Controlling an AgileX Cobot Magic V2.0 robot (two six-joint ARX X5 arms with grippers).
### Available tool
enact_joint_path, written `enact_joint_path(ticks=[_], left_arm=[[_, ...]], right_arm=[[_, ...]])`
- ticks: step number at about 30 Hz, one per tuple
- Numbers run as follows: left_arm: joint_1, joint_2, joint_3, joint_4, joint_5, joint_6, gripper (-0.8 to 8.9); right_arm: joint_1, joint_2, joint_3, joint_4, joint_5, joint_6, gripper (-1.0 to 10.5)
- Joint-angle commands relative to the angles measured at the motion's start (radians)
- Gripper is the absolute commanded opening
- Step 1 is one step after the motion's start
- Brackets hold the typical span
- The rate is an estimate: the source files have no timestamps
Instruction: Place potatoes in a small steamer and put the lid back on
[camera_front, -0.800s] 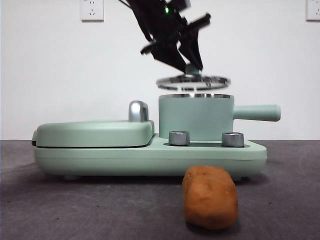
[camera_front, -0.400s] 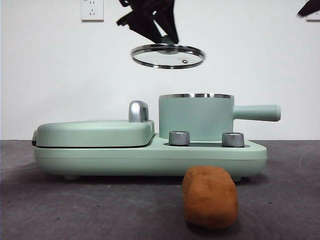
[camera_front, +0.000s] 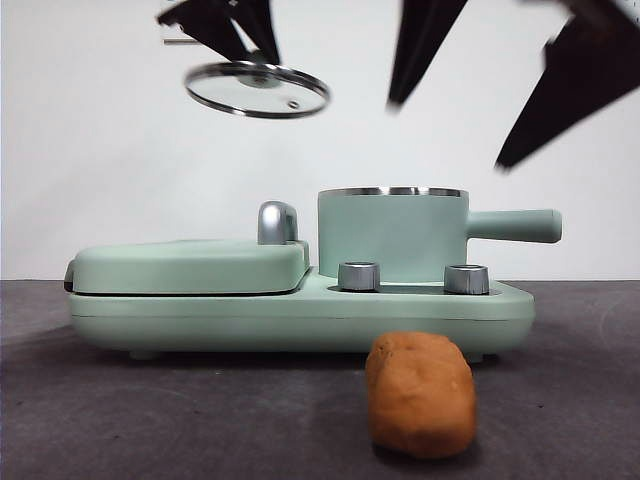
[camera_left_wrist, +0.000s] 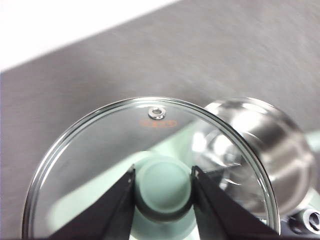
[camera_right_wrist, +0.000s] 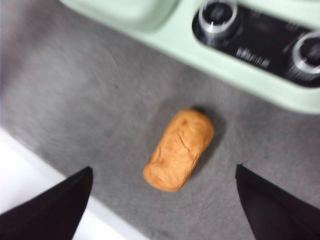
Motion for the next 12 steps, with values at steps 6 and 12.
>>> enact_joint_path(ticks=[6, 12], left_arm=[[0.090, -0.020, 0.040, 0.006, 0.007, -0.023, 0.87], [0.140, -0.020, 0.039, 0.005, 0.033, -0.027, 0.81]], right_arm=[[0.064, 0.236, 0.020, 0.049, 0.077, 0.043, 4.6], [0.063, 0.407, 0.020, 0.097, 0.065, 0.045, 4.6]])
